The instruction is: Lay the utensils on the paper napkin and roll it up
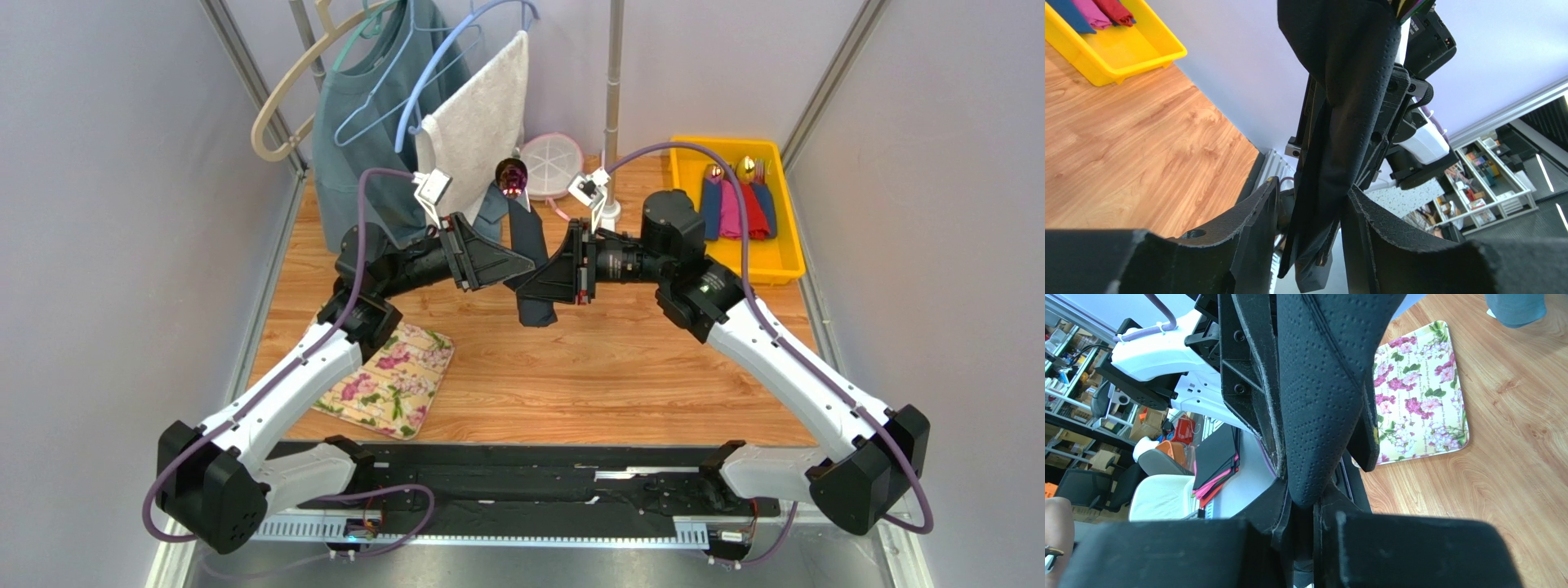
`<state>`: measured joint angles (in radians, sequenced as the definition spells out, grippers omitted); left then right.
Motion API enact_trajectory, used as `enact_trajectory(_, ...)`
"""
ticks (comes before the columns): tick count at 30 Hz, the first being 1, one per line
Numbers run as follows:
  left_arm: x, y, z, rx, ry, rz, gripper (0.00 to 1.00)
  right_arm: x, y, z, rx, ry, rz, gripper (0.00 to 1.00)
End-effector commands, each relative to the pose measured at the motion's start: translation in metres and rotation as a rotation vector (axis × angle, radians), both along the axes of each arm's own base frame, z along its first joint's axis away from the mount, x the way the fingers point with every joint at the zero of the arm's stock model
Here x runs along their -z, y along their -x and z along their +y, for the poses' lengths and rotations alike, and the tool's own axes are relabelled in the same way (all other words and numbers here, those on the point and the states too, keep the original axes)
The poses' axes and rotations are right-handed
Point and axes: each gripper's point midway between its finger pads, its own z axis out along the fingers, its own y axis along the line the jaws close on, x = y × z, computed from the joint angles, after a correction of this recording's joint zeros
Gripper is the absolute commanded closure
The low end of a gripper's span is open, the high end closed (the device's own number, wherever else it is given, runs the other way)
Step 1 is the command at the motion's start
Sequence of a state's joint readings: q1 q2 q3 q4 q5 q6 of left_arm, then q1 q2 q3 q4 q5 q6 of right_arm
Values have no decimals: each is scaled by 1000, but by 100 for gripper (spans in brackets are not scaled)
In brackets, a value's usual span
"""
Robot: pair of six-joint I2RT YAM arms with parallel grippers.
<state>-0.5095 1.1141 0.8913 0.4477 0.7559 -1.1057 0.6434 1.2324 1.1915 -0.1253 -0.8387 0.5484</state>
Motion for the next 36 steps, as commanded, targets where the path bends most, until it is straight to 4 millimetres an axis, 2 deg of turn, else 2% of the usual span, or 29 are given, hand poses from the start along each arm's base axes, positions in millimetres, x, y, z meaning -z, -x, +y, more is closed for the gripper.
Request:
enact_trajectory(1, -23, -4, 1, -26, 43, -24, 51, -32, 12, -1, -33, -88, -90, 100)
enact_trajectory(5, -26, -5, 2, -30, 50, -29, 60, -31, 13, 1, -37, -87, -83, 100)
enact_trajectory(8, -30, -2, 2, -16, 55, -64, 82, -29, 12, 1, -34, -83, -79, 100)
enact_trajectory(9, -32, 1, 2, -8, 56, -79, 97, -30, 12, 1, -34, -83, -78, 100)
enact_trajectory(10, -30, 2, 2, -2, 49, -90, 100, -28, 11, 2, -34, -78, -76, 100)
enact_trajectory(11, -29, 2, 3, -3, 46, -94, 100, -30, 12, 1, -36, -79, -80, 100)
enact_trajectory(13, -24, 3, 4, 3, 35, -102, 100, -31, 14, -1, -42, -70, -83, 89)
enact_trajectory(14, -25, 1, 7, -3, 36, -121, 100, -31, 14, -1, -47, -65, -83, 81)
enact_trajectory(15, -24, 1, 9, -4, 35, -131, 100, -34, 16, -3, -56, -66, -99, 66)
enact_trajectory(18, -24, 3, 12, 4, 34, -188, 100, -35, 13, -12, -46, -40, -82, 51)
enact_trajectory(20, -25, 10, 12, 28, 37, -221, 100, -38, 4, -19, -15, -33, -62, 46)
enact_trajectory(24, -23, 16, 12, 56, 39, -240, 100, -44, -10, -25, 18, -40, -41, 46)
enact_trajectory(32, -26, 25, 10, 93, 51, -262, 100, -57, -27, -17, 35, -61, -47, 48)
enact_trajectory(35, -27, 30, 8, 108, 57, -270, 100, -59, -30, -14, 37, -63, -40, 54)
enact_trajectory(36, -27, 31, 8, 111, 57, -272, 100, -62, -32, -15, 45, -67, -45, 62)
